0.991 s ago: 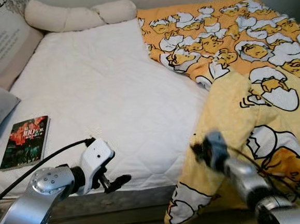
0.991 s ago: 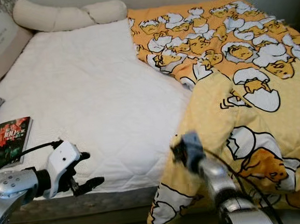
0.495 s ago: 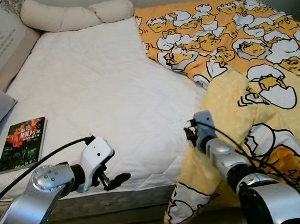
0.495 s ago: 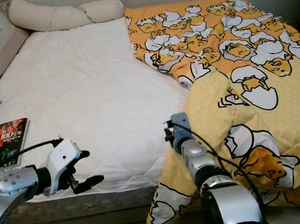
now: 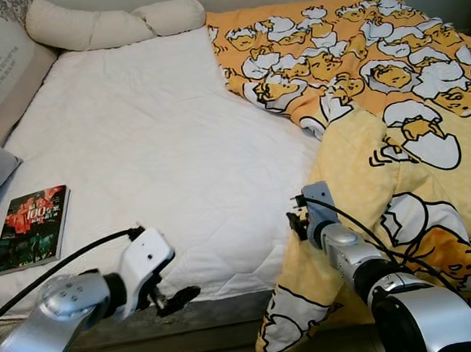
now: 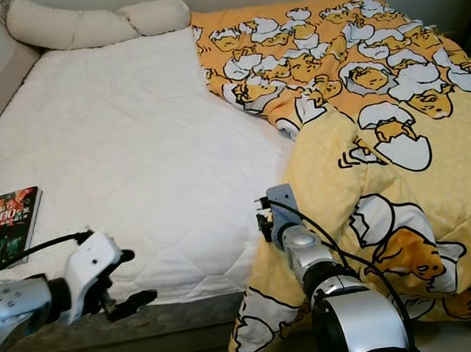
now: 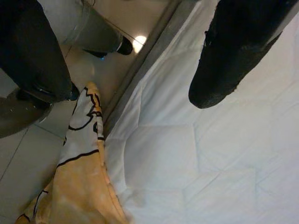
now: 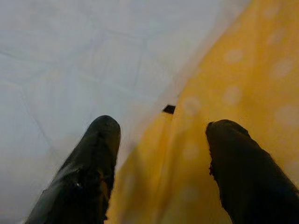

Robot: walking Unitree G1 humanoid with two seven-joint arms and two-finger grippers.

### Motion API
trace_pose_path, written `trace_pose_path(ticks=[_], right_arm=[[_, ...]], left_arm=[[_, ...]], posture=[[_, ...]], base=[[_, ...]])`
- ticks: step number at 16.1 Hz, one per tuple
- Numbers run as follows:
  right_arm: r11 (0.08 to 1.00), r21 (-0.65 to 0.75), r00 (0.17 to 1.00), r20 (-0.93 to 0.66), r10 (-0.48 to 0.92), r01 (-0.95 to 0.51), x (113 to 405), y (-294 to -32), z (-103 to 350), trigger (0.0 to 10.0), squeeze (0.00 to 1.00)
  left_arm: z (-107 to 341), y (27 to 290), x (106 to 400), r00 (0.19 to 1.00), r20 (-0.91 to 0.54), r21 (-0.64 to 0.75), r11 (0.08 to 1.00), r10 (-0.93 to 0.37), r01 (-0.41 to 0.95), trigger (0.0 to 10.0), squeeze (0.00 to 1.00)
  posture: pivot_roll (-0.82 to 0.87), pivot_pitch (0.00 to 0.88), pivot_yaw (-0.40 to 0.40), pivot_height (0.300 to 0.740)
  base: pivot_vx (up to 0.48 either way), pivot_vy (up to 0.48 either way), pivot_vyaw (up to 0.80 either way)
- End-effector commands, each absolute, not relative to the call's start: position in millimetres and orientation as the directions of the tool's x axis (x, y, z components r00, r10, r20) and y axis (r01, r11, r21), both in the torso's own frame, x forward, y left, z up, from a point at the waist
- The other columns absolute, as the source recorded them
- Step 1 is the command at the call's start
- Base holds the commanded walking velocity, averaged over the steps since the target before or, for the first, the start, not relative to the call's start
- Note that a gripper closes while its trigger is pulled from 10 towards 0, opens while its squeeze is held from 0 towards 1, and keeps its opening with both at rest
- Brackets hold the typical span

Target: Clean up the room

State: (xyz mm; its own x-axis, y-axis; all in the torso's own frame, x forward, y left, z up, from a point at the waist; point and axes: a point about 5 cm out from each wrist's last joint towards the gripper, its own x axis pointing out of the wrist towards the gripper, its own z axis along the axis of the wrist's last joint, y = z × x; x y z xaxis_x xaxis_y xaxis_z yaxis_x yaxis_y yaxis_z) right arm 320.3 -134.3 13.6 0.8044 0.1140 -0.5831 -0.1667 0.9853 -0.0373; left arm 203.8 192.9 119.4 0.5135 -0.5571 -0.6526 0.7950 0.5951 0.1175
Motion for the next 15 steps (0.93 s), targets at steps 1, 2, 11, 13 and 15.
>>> trace_pose_path(ticks=[1,2,11,13,15], right_arm=[[0.988,-0.017,0.803,-0.585,0.113,-0.152,325,-131,19,10.0,1.00],[0.990,-0.031,0.792,-0.603,0.089,-0.135,324,-133,16,10.0,1.00],[0.975,-0.122,0.737,-0.673,0.056,-0.186,306,-132,-3,0.0,0.00],[0.978,-0.113,0.738,-0.672,0.055,-0.177,306,-132,-3,0.0,0.00],[0.977,-0.113,0.739,-0.671,0.057,-0.179,307,-132,-2,0.0,0.00]], left_arm=[[128,200,202,0.535,-0.655,0.143,0.607,-0.534,0.782,10.0,0.00],[134,205,195,0.535,-0.666,0.150,0.609,-0.520,0.779,10.0,0.00],[144,218,162,0.513,-0.718,0.136,0.628,-0.471,0.766,10.0,0.00],[141,223,161,0.510,-0.726,0.131,0.635,-0.462,0.761,10.0,0.00],[136,226,166,0.515,-0.725,0.133,0.641,-0.457,0.756,10.0,0.00]], posture=[[0.37,0.048,0.073,0.740],[0.41,0.069,0.077,0.740],[0.48,0.132,0.080,0.740],[0.48,0.122,0.076,0.740],[0.47,0.111,0.076,0.740]], base=[[0.000,0.000,0.00],[0.000,0.000,0.00],[0.000,0.000,0.00],[0.000,0.000,0.00],[0.000,0.000,0.00]])
